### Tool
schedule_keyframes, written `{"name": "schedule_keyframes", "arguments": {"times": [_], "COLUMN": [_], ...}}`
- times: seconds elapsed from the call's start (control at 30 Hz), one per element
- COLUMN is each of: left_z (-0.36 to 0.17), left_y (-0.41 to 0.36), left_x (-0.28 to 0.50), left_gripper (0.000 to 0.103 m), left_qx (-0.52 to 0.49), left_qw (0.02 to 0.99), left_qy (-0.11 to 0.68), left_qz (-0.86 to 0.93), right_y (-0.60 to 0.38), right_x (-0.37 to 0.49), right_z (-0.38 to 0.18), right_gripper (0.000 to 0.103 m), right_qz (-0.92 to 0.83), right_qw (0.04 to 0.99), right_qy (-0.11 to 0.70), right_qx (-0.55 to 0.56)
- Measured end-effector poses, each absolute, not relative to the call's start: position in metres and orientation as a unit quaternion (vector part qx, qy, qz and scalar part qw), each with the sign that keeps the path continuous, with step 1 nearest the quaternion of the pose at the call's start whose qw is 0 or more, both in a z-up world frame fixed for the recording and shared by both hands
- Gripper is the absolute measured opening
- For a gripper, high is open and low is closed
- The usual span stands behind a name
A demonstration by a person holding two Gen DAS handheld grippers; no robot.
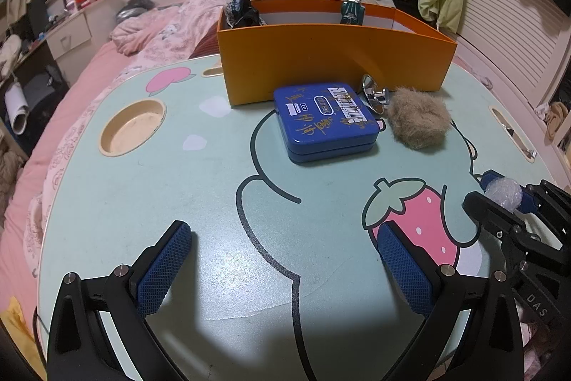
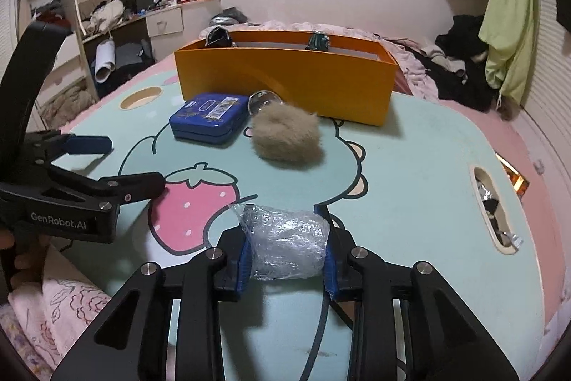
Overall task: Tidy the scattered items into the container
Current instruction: 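Reach the right gripper to the clear plastic bag and grasp it, then grasp the blue tin with the left gripper while the right gripper holds the bag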
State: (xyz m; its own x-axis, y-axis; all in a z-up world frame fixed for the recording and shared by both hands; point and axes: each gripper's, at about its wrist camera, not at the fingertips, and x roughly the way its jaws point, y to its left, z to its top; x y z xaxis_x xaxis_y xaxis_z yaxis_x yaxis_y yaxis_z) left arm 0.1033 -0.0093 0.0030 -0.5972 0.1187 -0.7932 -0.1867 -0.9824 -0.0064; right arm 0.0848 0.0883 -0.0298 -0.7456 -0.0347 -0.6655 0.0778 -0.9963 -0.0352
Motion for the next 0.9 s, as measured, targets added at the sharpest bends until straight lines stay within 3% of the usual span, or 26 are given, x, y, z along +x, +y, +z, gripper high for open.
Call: {"name": "schedule_keyframes", "arguments": {"times": [0.47,0.73,0.77,0.87,0.9], "left_z": [0.026,0.022,0.02,0.009,0.008], "left_y": [-0.017,0.011,0.016,0.024,0.023], "left_x": [0.073,0.04,0.038,0.031,0.033], "left_gripper": [0.103,0.102,0.097,0.068,0.068], "left_qx": [-0.433,-0.446,-0.446,-0.462,-0.455], "left_qw": [0.088,0.098,0.097,0.105,0.104], "left_qy": [-0.009,0.009,0.017,0.038,0.041], "left_qz": [0.897,0.89,0.89,0.88,0.883], "right_y": [0.087,0.088,0.088,0.088,0.088], "right_x": [0.087,0.088,0.088,0.088,0.088], "right_z": [-0.03,-0.03,-0.03,-0.03,-0.03], "right_gripper": [0.033,0.033,0.033,0.033,0.033], "right_qz": [-0.934,-0.934,-0.934,-0.934,-0.934], "right_qw": [0.03,0.032,0.032,0.032,0.032], "right_qy": [0.028,0.027,0.027,0.027,0.027], "right_qx": [0.354,0.354,0.354,0.354,0.354]}}
